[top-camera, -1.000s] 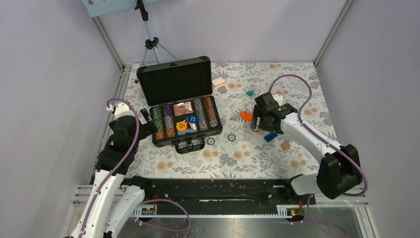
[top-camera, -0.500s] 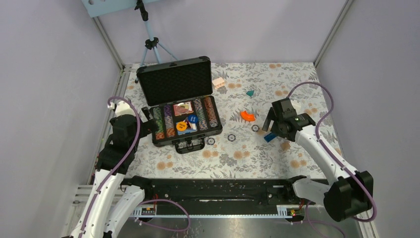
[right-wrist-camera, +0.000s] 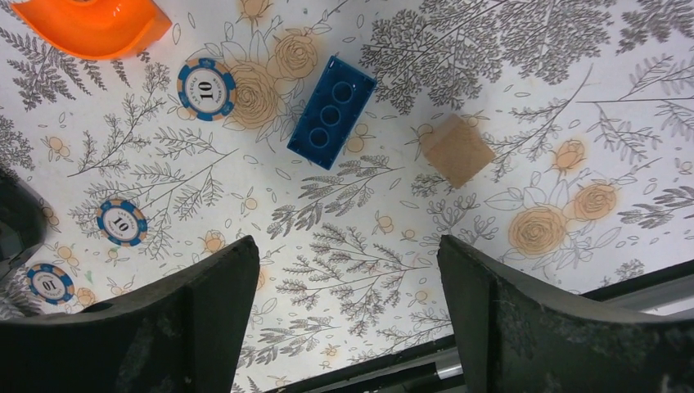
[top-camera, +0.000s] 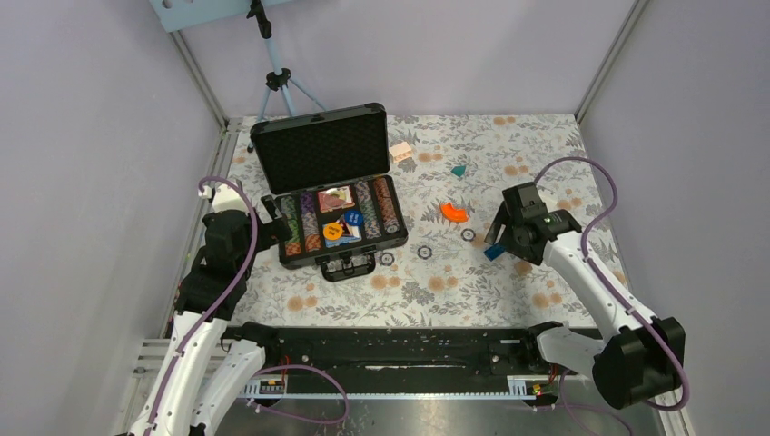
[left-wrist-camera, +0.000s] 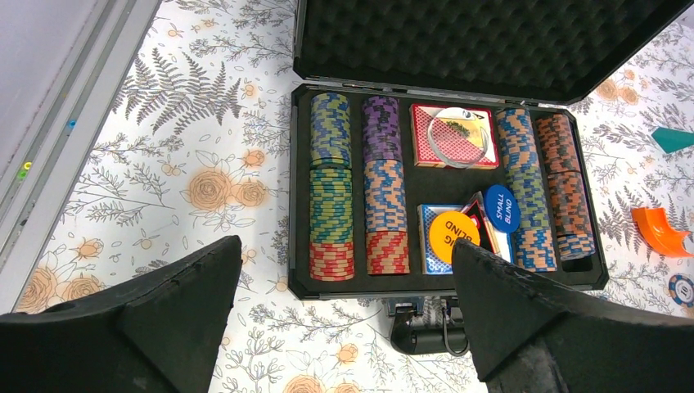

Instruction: Pack up texas hold em set

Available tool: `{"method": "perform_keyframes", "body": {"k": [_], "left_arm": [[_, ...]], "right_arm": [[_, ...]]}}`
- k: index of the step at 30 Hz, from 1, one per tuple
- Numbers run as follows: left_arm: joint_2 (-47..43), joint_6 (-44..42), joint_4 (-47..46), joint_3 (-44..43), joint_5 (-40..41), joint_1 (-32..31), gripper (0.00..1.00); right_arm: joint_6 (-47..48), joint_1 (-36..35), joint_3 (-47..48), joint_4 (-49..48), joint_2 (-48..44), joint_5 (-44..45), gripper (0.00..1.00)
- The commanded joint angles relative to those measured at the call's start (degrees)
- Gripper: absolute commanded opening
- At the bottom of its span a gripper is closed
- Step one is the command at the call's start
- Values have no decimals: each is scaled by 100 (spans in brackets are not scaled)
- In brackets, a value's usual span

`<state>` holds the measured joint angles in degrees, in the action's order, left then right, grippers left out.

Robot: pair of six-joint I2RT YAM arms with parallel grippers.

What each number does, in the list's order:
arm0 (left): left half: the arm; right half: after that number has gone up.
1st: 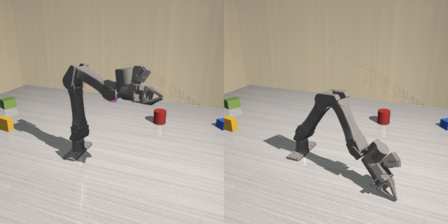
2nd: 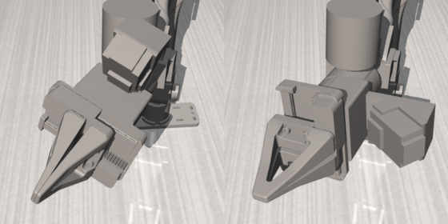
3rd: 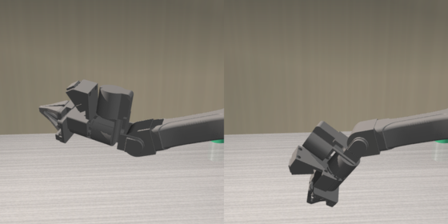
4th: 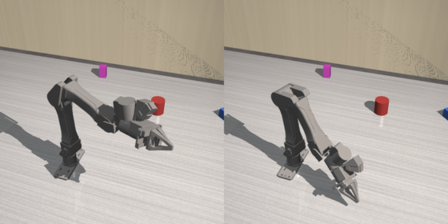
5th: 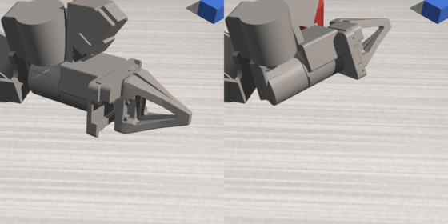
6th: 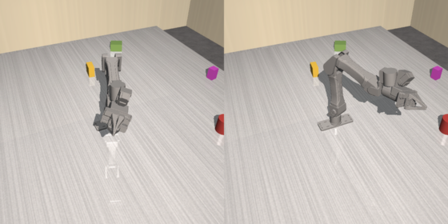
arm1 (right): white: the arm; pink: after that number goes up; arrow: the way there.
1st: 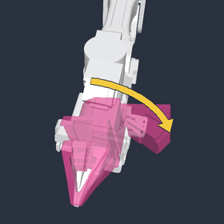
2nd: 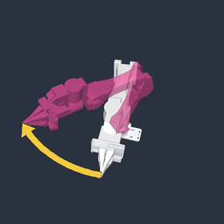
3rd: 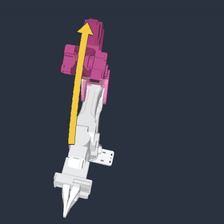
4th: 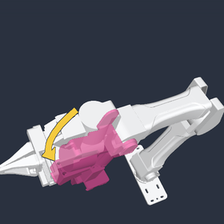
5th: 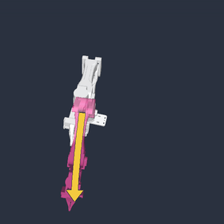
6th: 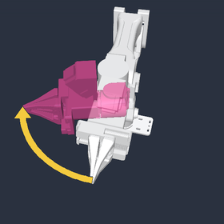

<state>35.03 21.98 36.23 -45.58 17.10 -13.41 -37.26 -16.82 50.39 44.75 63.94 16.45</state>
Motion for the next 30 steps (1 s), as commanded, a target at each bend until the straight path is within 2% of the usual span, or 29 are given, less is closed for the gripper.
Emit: {"method": "perform_keyframes", "body": {"k": [1, 9, 13, 19, 30], "left_arm": [[-7, -97, -261, 14, -23, -14, 99], [153, -20, -225, 20, 150, -23, 99], [294, 142, -12, -25, 197, -21, 99], [232, 277, 177, -57, -234, -17, 99], [416, -229, 178, -58, -5, -21, 99]], "right_arm": [[-243, -146, 305, -142, 261, -186, 85], [-104, -1321, 1177, -302, 1375, 158, 85], [51, -1359, 1098, -688, 1559, -79, 85], [391, -1359, 839, -898, 1765, -11, 85], [572, -1354, 1084, -1290, 2732, 86, 84]]}}
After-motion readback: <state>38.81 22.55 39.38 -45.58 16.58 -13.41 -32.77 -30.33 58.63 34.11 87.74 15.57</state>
